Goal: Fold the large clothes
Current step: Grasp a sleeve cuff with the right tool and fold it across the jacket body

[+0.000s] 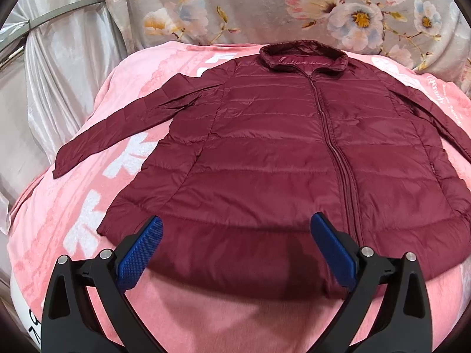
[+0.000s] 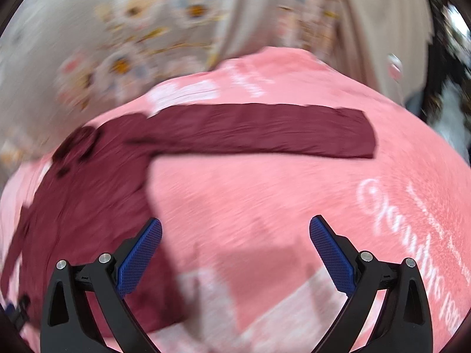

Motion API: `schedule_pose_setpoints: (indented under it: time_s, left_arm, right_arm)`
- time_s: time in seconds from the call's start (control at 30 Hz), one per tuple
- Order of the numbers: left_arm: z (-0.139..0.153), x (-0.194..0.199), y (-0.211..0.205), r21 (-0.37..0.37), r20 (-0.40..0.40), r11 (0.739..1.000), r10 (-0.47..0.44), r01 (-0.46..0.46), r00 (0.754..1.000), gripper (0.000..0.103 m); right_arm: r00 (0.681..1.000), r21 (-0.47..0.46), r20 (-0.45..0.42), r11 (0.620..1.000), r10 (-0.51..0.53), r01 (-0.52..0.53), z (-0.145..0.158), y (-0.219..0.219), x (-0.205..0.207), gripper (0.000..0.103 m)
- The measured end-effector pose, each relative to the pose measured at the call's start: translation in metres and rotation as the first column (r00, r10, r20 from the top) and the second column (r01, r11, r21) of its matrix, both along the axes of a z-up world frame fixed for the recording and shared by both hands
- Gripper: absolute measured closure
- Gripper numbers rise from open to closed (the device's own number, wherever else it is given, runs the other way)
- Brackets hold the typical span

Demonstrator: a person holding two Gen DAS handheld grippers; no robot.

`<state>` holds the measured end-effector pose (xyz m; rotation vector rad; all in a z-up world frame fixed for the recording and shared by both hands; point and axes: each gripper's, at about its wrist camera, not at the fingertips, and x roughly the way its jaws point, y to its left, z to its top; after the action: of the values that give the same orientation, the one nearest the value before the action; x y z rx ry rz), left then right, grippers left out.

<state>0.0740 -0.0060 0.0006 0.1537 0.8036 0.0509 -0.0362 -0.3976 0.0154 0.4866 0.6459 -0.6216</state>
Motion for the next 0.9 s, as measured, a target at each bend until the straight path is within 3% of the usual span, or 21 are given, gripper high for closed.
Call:
schedule_pose_setpoints:
  time_s: [0.2, 0.37, 0.47, 0.6, 0.67, 0.7, 0.73, 0.8, 0.9]
  left_arm:
    - [-0.003, 0.023, -0.009, 0.018, -0.011, 1.0, -0.015, 0.015, 1.0, 0.005]
    - [-0.001, 0.044, -0.009, 0.015, -0.011, 1.0, -0.023, 0.023, 1.0, 0.005]
    - [0.0, 0.054, -0.003, 0.032, 0.004, 0.999, -0.014, 0.014, 1.0, 0.005]
    - [0.001, 0.073, 0.011, 0.032, 0.0, 0.999, 0.016, -0.016, 1.0, 0.005]
    - [0.0, 0.08, 0.019, 0.026, -0.008, 0.999, 0.032, -0.032, 0.999, 0.005]
    - [0.0, 0.085, 0.023, 0.023, -0.012, 0.999, 0.044, -0.044, 0.999, 0.005]
    - [-0.001, 0.089, 0.027, 0.021, -0.016, 0.998, 0.054, -0.054, 0.998, 0.005]
    - [-0.002, 0.099, 0.035, 0.014, -0.029, 0.997, 0.08, -0.08, 0.996, 0.005]
    - [-0.004, 0.111, 0.048, -0.011, -0.053, 0.994, 0.11, -0.111, 0.993, 0.005]
  right_arm:
    - [0.994, 0.058, -0.023, 0.992, -0.11, 0.111, -0.018, -0.06, 0.003, 0.005]
    - [0.979, 0.187, 0.001, 0.962, -0.205, 0.201, -0.042, -0.113, 0.004, 0.006]
    - [0.966, 0.25, 0.032, 0.938, -0.258, 0.242, -0.051, -0.137, 0.004, 0.017]
    - [0.948, 0.237, 0.04, 0.925, -0.315, 0.297, -0.051, -0.163, 0.01, 0.038]
    - [0.939, 0.233, 0.041, 0.917, -0.341, 0.322, -0.053, -0.174, 0.015, 0.062]
    - [0.934, 0.224, 0.036, 0.914, -0.355, 0.339, -0.054, -0.18, 0.02, 0.082]
    - [0.932, 0.215, 0.036, 0.914, -0.359, 0.344, -0.054, -0.184, 0.025, 0.094]
    - [0.933, 0.202, 0.053, 0.919, -0.355, 0.338, -0.046, -0.188, 0.04, 0.096]
    - [0.954, 0.098, 0.134, 0.962, -0.267, 0.255, -0.003, -0.165, 0.075, 0.097]
